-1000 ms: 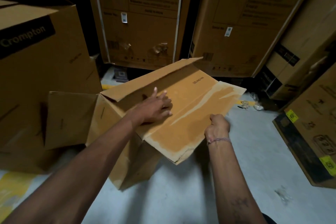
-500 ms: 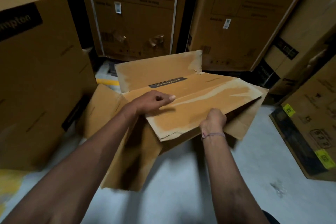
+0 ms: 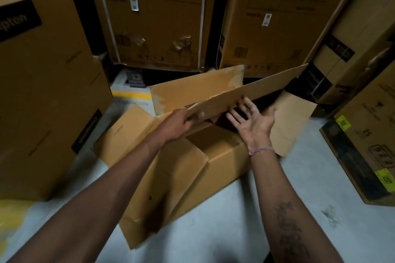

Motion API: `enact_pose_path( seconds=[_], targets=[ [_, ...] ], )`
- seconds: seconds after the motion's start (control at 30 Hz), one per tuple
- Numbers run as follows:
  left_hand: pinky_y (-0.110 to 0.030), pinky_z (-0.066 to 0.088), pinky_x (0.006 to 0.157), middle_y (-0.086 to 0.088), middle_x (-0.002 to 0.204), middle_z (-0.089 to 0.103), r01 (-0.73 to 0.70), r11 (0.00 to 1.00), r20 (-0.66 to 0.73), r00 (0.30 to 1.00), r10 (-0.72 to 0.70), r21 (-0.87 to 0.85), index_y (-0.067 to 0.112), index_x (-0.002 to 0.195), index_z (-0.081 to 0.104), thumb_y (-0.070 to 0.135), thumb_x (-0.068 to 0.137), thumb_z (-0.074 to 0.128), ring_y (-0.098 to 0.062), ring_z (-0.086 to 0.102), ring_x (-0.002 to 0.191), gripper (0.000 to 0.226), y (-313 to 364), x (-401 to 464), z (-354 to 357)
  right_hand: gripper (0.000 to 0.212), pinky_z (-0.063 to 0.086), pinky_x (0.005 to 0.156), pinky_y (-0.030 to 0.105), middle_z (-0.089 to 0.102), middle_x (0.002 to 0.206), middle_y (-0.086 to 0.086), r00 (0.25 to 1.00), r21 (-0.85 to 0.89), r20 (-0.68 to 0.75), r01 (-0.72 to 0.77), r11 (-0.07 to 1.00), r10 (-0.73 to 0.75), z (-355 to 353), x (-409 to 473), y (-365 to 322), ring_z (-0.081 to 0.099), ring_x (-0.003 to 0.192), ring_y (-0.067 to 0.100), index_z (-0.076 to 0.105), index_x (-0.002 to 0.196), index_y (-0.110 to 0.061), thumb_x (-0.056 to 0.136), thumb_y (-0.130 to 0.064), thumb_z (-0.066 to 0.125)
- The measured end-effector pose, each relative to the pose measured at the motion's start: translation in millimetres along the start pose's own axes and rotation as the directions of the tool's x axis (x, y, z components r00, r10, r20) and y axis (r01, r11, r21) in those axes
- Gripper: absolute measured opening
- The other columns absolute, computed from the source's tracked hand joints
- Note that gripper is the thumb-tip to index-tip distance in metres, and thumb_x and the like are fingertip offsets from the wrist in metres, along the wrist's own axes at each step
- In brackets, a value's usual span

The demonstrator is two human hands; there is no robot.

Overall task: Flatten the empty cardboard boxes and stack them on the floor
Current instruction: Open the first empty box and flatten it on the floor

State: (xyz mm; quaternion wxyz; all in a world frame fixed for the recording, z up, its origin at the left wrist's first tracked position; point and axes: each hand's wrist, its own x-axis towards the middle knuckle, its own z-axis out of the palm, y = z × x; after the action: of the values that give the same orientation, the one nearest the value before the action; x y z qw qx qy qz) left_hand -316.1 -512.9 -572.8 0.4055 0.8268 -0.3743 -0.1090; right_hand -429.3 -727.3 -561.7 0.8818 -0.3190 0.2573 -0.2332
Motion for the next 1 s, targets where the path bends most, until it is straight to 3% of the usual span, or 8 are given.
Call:
enact_pose_path(
  seconds=[0.07, 0.13, 0.27, 0.37, 0.47, 0.6, 0.77, 1.0],
  targets=[
    [-0.036, 0.052, 0.086, 0.000, 0.137, 0.065, -0.107, 0.986, 0.054, 0.993, 0.101, 0.128, 0.040, 0.146, 0.052, 0.029, 0.107, 0.055, -0.025, 0.063, 0.117, 0.041, -4.0, 4.4, -5.4, 0.083, 0.031, 0.120, 0.058, 0.043, 0.158, 0.015, 0.998, -0.074, -0.049, -0.043, 0.996, 0.040, -1.9, -3.6, 8.8, 0.037, 0.147, 0.044, 0.045, 0.155, -0.015, 0.101, -0.074, 0.023],
    [-0.041, 0.048, 0.107, 0.010, 0.160, 0.045, -0.251, 0.939, 0.198, 0.958, 0.207, 0.234, 0.057, 0.154, 0.031, 0.008, 0.102, 0.056, -0.021, 0.047, 0.142, 0.076, -10.1, 1.8, 1.2, 0.089, 0.026, 0.122, 0.056, 0.035, 0.163, 0.016, 0.992, -0.040, -0.125, -0.038, 0.998, 0.033, -12.0, -6.4, 17.8, 0.029, 0.151, 0.043, 0.036, 0.160, -0.020, 0.096, -0.080, 0.027],
    [-0.055, 0.026, 0.124, 0.017, 0.170, 0.021, -0.328, 0.926, 0.351, 0.903, 0.248, 0.189, 0.062, 0.156, 0.013, -0.014, 0.090, 0.048, -0.014, 0.018, 0.158, 0.106, -29.3, -4.9, 44.7, 0.105, 0.032, 0.117, 0.066, 0.039, 0.156, 0.013, 0.992, 0.159, -0.128, 0.037, 0.987, -0.016, -40.5, -21.3, 9.9, 0.041, 0.140, 0.045, 0.027, 0.163, -0.028, 0.080, -0.087, 0.052],
    [-0.065, 0.023, 0.122, 0.016, 0.170, 0.020, -0.269, 0.949, 0.458, 0.873, 0.168, 0.164, 0.067, 0.153, 0.005, 0.008, 0.096, 0.044, -0.018, 0.020, 0.158, 0.091, -32.4, -9.0, 80.0, 0.080, 0.041, 0.111, 0.064, 0.045, 0.153, 0.013, 0.979, 0.040, -0.205, 0.004, 0.999, 0.004, -51.3, -28.1, 4.5, 0.054, 0.128, 0.041, 0.037, 0.157, -0.019, 0.092, -0.053, 0.068],
    [-0.064, 0.022, 0.122, 0.009, 0.171, 0.021, -0.156, 0.964, 0.547, 0.837, 0.012, 0.217, 0.063, 0.155, 0.011, 0.042, 0.107, 0.036, -0.024, 0.022, 0.157, 0.058, -44.6, -22.9, 106.3, 0.029, 0.046, 0.109, 0.061, 0.054, 0.146, 0.015, 0.939, -0.179, -0.339, -0.119, 0.977, 0.052, -58.5, -29.0, 13.4, 0.061, 0.118, 0.038, 0.052, 0.135, -0.012, 0.107, -0.011, 0.049],
    [-0.043, 0.033, 0.120, 0.000, 0.168, 0.031, -0.073, 0.973, 0.574, 0.816, -0.068, 0.218, 0.060, 0.156, 0.014, 0.037, 0.109, 0.042, -0.029, 0.035, 0.150, 0.059, -82.9, -49.8, 128.4, 0.032, 0.052, 0.102, 0.058, 0.066, 0.121, 0.016, 0.912, -0.273, -0.401, -0.215, 0.938, 0.093, -76.4, -31.7, 44.4, 0.062, 0.119, 0.041, 0.057, 0.128, -0.009, 0.104, 0.003, 0.041],
    [-0.057, 0.026, 0.121, -0.003, 0.171, 0.020, 0.008, 0.928, 0.598, 0.763, -0.246, 0.373, 0.060, 0.156, 0.000, 0.020, 0.108, 0.038, -0.041, 0.024, 0.151, 0.073, -102.9, -61.4, 133.0, 0.044, 0.065, 0.065, 0.046, 0.075, 0.098, 0.013, 0.911, -0.285, -0.401, -0.219, 0.933, 0.091, -98.3, -24.2, 83.3, 0.071, 0.084, 0.029, 0.067, 0.121, -0.003, 0.098, 0.013, 0.034],
    [-0.052, 0.032, 0.117, -0.009, 0.169, 0.020, -0.089, 0.885, 0.641, 0.723, -0.258, 0.456, 0.044, 0.163, 0.000, 0.050, 0.108, 0.040, -0.034, 0.035, 0.144, 0.068, -118.5, -70.1, 133.0, 0.058, 0.056, 0.089, 0.064, 0.072, 0.113, 0.018, 0.893, -0.293, -0.445, -0.220, 0.931, 0.071, -129.9, -0.2, 124.1, 0.071, 0.084, 0.028, 0.057, 0.139, -0.004, 0.092, 0.017, 0.029]
  ],
)
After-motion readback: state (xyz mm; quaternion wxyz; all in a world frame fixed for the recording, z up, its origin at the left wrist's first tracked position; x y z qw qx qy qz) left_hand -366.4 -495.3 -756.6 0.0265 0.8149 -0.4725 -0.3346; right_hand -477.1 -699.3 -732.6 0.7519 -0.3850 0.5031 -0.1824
